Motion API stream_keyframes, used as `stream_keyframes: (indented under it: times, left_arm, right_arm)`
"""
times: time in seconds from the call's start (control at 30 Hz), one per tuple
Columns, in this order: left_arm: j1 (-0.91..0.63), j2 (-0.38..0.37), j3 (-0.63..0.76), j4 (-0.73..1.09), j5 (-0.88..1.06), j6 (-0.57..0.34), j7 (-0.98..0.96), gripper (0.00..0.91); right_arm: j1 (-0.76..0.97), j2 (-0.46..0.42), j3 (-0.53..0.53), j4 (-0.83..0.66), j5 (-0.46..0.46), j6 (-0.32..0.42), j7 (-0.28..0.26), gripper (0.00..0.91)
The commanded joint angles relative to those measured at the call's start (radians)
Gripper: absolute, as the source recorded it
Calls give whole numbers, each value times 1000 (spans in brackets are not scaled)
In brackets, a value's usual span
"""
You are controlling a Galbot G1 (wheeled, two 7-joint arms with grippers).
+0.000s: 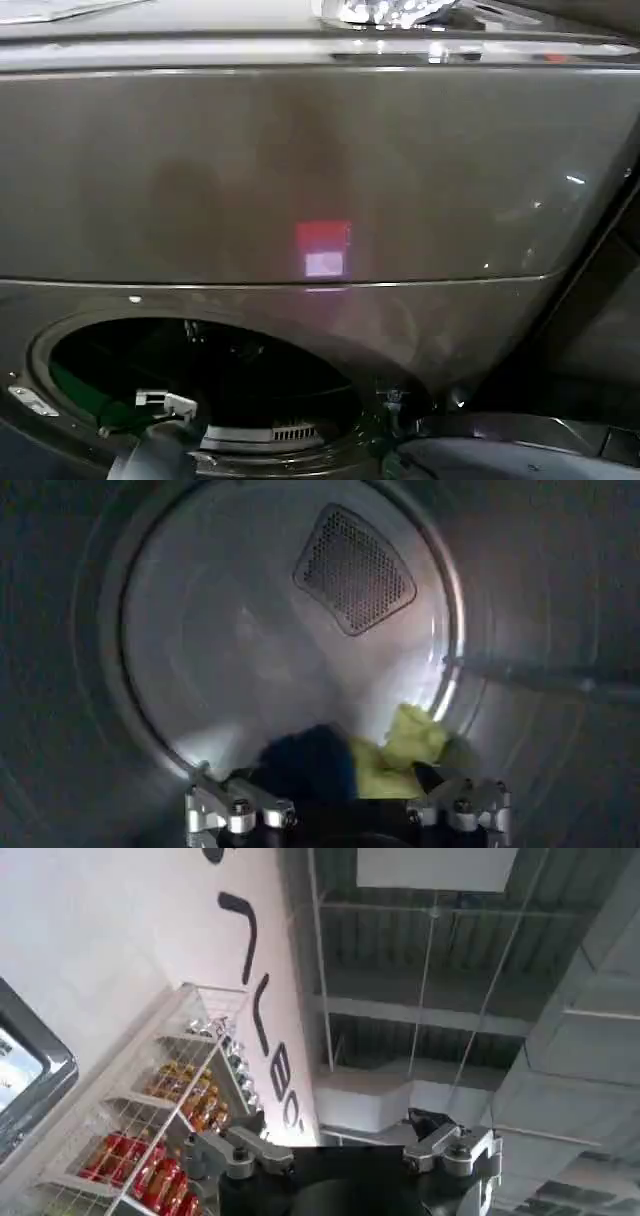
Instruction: Grasp the clothes from the dryer.
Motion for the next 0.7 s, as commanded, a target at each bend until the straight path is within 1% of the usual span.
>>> stream_keyframes:
  times: [0.03,0.07,0.17,0.2,0.37,0.53,0.7]
  left_arm:
    - [-249,-66,-36,240,306,-75,213,907]
    - [-261,-68,-41,255,305,-74,242,907]
    - [-308,-88,-94,298,394,-152,358,907]
    - [-323,-92,-108,312,403,-166,387,907]
    - [-378,-98,-153,381,443,-213,448,907]
    - [-437,-119,-189,458,474,-245,464,907]
    - [-497,-134,-215,526,490,-232,467,907]
  right_arm:
    - [-7,5,4,8,-2,-1,-2,907]
    - [-7,5,4,9,-2,-2,-3,907]
    - [-6,6,2,13,-3,-1,-3,907]
    - [-6,7,0,16,-3,-2,-5,907]
    - [-12,10,0,14,-3,1,-7,907]
    - [-11,5,-9,21,0,-2,-9,907]
    - [-10,4,-14,19,-1,-1,-11,907]
